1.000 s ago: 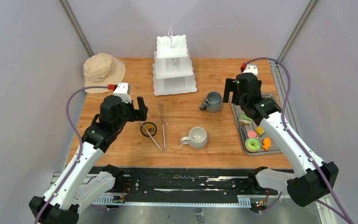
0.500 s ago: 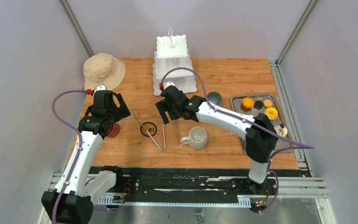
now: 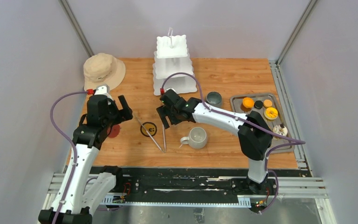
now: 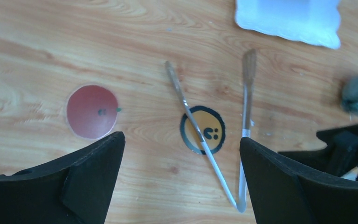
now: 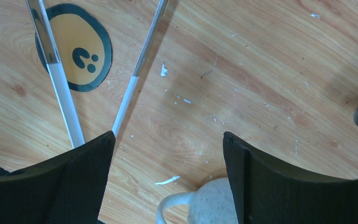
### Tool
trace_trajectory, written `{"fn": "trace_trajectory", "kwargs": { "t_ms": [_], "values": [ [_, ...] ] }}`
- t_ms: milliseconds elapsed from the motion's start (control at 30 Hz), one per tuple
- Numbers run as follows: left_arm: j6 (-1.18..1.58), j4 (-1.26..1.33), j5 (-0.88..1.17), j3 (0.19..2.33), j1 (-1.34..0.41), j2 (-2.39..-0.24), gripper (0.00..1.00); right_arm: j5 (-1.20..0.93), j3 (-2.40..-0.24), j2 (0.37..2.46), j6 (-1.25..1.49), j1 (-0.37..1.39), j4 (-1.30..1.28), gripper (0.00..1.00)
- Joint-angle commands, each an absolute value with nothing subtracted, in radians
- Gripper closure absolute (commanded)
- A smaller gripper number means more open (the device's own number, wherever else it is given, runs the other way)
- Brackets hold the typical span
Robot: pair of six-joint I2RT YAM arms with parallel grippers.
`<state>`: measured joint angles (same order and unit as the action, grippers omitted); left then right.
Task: Serve the afternoon tea
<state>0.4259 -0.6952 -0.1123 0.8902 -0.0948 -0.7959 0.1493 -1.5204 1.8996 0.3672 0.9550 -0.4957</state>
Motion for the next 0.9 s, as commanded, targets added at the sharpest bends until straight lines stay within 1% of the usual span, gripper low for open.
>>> {"fn": "trace_trajectory", "kwargs": {
  "t_ms": [0, 133, 233, 333, 433, 533, 600, 867],
  "values": [
    [0.295, -0.643, -0.017, 0.87, -0.193, -0.758, 0.02, 0.17, -1.487, 1.845, 0.38, 0.968, -0.465, 0.15],
    [0.285, -0.641, -0.046, 0.858, -0.309, -0.745, 0.02, 0.129, -1.478, 1.881, 0.419, 0.974, -0.42, 0.15],
    [0.308, -0.642, -0.075, 0.861, -0.331, -0.733, 0.02, 0.114, -1.505, 1.928, 0.455, 0.991, -0.402, 0.15],
    [0.351, -0.649, -0.184, 0.884, -0.33, -0.709, 0.02, 0.124, -1.534, 1.976, 0.487, 1.01, -0.403, 0.19],
    [0.369, -0.66, -0.248, 0.917, -0.331, -0.7, 0.02, 0.114, -1.558, 2.048, 0.515, 1.016, -0.402, 0.29],
    [0.375, -0.67, -0.267, 0.941, -0.331, -0.713, 0.02, 0.112, -1.578, 2.094, 0.508, 1.025, -0.399, 0.36],
    [0.378, -0.673, -0.269, 0.941, -0.331, -0.722, 0.02, 0.125, -1.583, 2.108, 0.505, 1.031, -0.398, 0.42],
    [0.381, -0.665, -0.279, 0.927, -0.33, -0.73, 0.02, 0.184, -1.568, 2.097, 0.497, 1.029, -0.399, 0.78]
  ]
}}
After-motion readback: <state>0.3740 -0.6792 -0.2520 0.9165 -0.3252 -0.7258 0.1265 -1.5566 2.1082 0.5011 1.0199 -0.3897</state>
